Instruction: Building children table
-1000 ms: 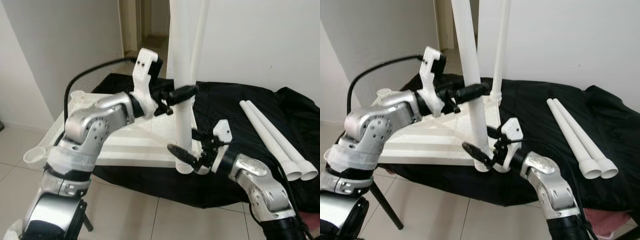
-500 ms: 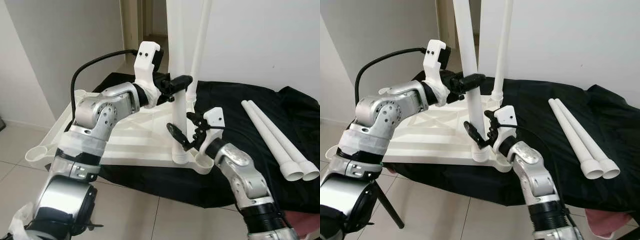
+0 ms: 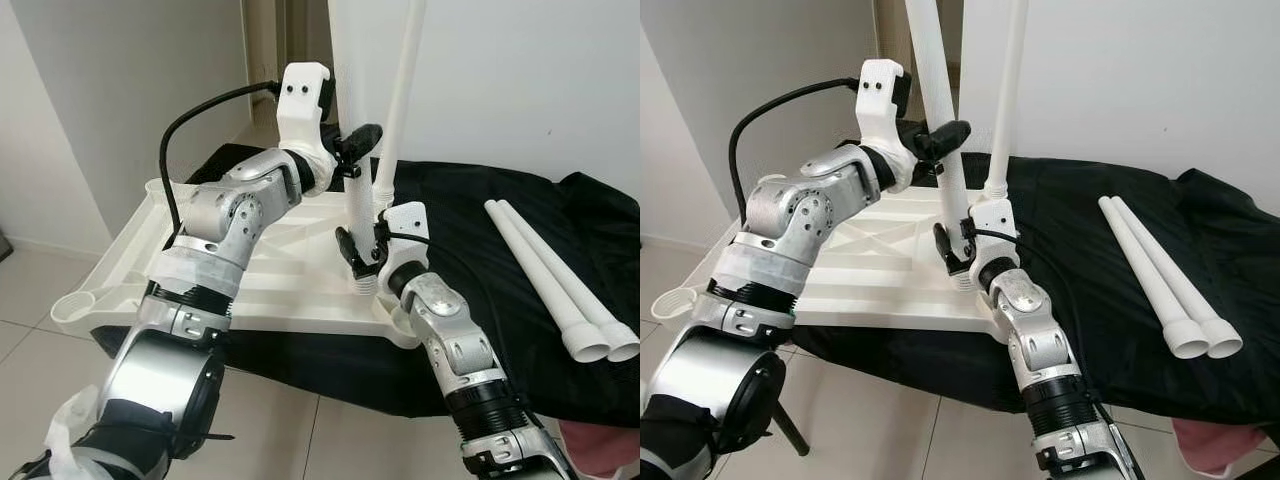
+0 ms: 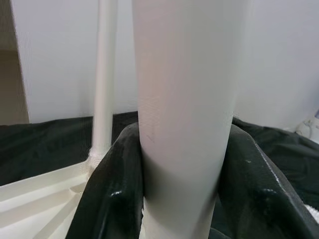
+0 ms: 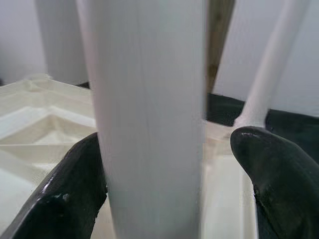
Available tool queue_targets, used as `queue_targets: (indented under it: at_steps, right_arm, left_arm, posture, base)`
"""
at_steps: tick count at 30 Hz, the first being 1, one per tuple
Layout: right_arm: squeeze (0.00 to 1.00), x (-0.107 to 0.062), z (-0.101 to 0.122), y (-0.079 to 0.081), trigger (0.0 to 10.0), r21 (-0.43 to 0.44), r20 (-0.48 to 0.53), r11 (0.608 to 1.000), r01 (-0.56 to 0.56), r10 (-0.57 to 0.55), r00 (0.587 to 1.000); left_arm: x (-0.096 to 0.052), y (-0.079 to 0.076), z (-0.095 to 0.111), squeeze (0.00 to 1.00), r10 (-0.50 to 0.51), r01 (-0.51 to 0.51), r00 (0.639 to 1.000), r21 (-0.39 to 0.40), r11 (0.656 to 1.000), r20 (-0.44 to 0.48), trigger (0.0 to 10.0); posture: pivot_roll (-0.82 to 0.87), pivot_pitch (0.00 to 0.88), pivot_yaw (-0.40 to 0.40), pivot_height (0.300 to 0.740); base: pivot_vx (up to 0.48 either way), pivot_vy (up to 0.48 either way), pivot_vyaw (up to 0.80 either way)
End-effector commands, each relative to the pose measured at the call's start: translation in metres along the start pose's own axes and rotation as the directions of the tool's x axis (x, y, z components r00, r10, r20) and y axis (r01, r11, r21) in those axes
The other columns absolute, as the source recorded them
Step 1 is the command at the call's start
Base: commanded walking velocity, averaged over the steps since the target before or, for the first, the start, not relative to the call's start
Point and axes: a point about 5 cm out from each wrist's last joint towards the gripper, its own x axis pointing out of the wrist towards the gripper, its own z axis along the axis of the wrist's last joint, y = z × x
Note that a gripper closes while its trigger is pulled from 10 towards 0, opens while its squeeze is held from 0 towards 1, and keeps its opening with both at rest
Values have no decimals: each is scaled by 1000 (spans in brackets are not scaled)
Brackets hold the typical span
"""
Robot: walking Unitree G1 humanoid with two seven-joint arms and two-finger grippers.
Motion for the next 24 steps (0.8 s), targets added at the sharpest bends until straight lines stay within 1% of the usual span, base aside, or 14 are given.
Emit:
queue_targets:
  at_steps: [1, 2, 5, 8, 10, 12, 13, 15, 21, 23, 24]
  right_arm:
    - [0, 4, 3, 2, 10000, -24, 17, 999, 25, -25, 1000]
    - [0, 4, 3, 3, 10000, -30, 17, 999, 33, -33, 999]
    - [0, 8, 1, 7, 10000, -30, 6, 997, 75, -74, 997]
    - [0, 11, 1, 11, 10000, -52, 14, 994, 96, -96, 995]
    - [0, 12, 2, 13, 10000, -46, 17, 994, 97, -97, 995]
    - [0, 14, -2, 11, 10000, -37, -3, 989, 143, -143, 990]
    - [0, 14, -3, 10, 10000, -48, -7, 985, 163, -164, 986]
    - [0, 14, -3, 8, 10000, -59, -2, 983, 175, -175, 985]
    - [0, 14, -6, 1, 10000, -50, -14, 968, 247, -248, 969]
    - [0, 13, -9, -1, 10000, -63, -19, 963, 264, -265, 964]
    - [0, 13, -11, -3, 8824, -75, -28, 958, 276, -279, 960]
  left_arm:
    - [6, -7, 8, 0, -4, 2, 999, 42, 999, 35, 10000]
    - [7, -8, 8, 0, 2, -4, 999, 53, 999, 37, 10000]
    - [14, -13, 7, 0, 25, -27, 998, 30, 999, 56, 10000]
    - [17, -18, 6, 0, 22, -24, 998, 29, 999, 59, 10000]
    - [18, -19, 6, 0, 19, -21, 998, 33, 999, 58, 10000]
    - [19, -20, 8, 0, 26, -27, 997, 27, 999, 67, 10000]
    - [20, -21, 8, 0, 26, -28, 997, 26, 999, 71, 10000]
    - [20, -22, 9, 0, 26, -28, 997, 26, 999, 72, 10000]
    - [22, -25, 9, 0, 22, -24, 997, 26, 999, 79, 10000]
    - [23, -28, 9, 0, 15, -17, 997, 26, 1000, 81, 10000]
    - [24, -29, 9, 0, 12, -14, 997, 26, 1000, 83, 10000]
  posture:
    - [-7, 62, 31, 740]
    - [-8, 61, 28, 740]
    - [-8, 60, 24, 740]
    - [-4, 62, 23, 740]
    - [-4, 62, 23, 740]
    - [1, 59, 18, 740]
    - [1, 59, 18, 740]
    - [0, 59, 18, 740]
    - [1, 57, 13, 740]
    - [0, 59, 14, 740]
    - [-2, 58, 12, 740]
  base:
    - [0, 0, 0]
    - [0, 0, 0]
    - [0, 0, 0]
    - [0, 0, 0]
    - [0, 0, 0]
    - [0, 0, 0]
    - [0, 0, 0]
    - [0, 0, 0]
    - [0, 0, 0]
    - [0, 0, 0]
    - [0, 0, 0]
